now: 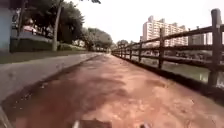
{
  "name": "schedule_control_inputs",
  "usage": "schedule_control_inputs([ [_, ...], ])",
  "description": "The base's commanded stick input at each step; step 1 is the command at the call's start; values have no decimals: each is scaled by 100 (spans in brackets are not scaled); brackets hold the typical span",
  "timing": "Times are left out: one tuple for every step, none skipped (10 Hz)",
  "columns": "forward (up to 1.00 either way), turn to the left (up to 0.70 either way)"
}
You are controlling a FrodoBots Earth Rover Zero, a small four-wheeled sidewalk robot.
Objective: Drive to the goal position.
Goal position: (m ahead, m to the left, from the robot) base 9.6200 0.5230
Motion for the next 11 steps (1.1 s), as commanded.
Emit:
schedule_control_inputs([
  [70,0],
  [70,0],
  [70,0],
  [70,0],
  [70,0],
  [70,0],
  [70,0],
  [70,0],
  [70,0],
  [70,0],
  [70,0],
])
